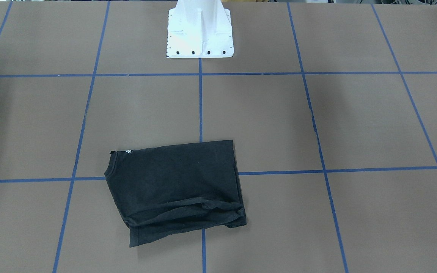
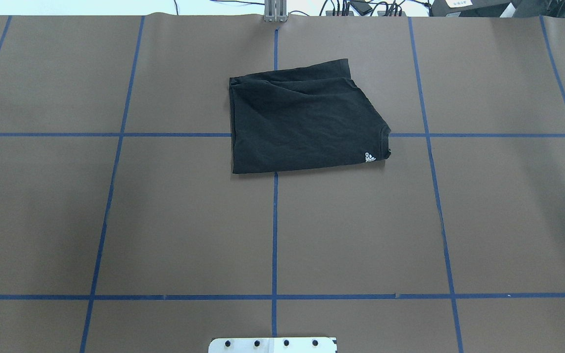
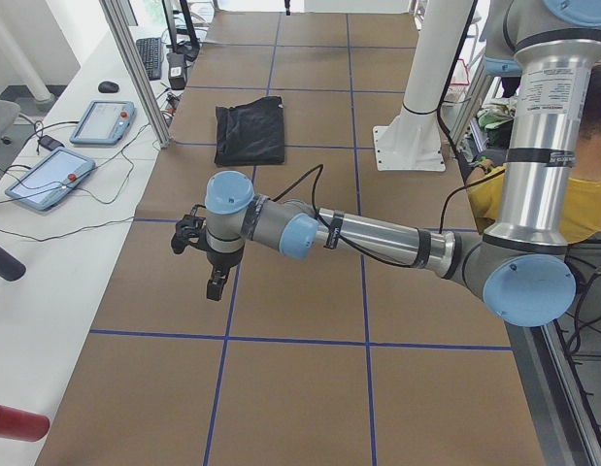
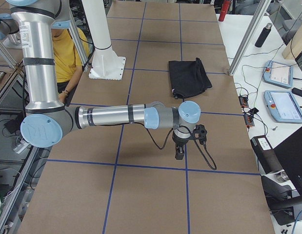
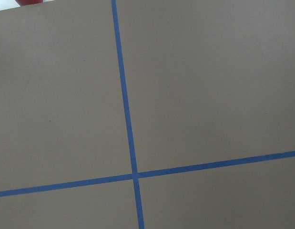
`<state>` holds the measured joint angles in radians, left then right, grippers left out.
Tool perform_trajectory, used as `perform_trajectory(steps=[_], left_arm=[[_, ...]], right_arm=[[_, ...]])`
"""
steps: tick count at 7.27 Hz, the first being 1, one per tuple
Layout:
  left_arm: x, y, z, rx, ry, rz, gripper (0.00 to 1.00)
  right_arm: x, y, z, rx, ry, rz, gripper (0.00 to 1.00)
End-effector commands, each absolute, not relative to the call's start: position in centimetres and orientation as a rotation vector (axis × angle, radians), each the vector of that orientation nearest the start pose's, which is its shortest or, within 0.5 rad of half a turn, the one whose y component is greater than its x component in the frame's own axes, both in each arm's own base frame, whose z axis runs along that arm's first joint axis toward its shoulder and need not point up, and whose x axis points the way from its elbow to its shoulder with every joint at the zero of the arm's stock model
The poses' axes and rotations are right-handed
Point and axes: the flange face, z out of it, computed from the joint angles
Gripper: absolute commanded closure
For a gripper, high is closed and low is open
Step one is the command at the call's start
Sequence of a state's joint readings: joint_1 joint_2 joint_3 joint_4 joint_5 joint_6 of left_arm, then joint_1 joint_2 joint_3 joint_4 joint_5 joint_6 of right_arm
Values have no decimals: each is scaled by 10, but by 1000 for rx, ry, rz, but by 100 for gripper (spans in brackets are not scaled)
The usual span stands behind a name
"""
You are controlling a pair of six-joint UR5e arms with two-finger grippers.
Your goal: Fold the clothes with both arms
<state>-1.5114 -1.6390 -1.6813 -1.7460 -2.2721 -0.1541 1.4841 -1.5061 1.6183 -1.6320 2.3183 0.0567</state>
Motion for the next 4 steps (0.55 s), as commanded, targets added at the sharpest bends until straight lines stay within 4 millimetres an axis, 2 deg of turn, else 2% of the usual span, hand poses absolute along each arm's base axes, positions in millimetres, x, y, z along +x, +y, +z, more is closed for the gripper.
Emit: perform_trajectory(steps=[1, 2, 3, 4], left_arm=[[-38, -532, 508, 341, 724, 60, 0], [-36, -534, 492, 363, 726, 72, 0], [-38, -528, 488, 372, 731, 76, 0], [-37, -523, 493, 341, 733, 68, 0]], right_arm=[[18, -525, 613, -19, -780, -37, 0], [17, -520, 616, -24, -789, -37, 0], [17, -523, 603, 0, -795, -44, 0], [18, -518, 595, 17, -789, -49, 0]])
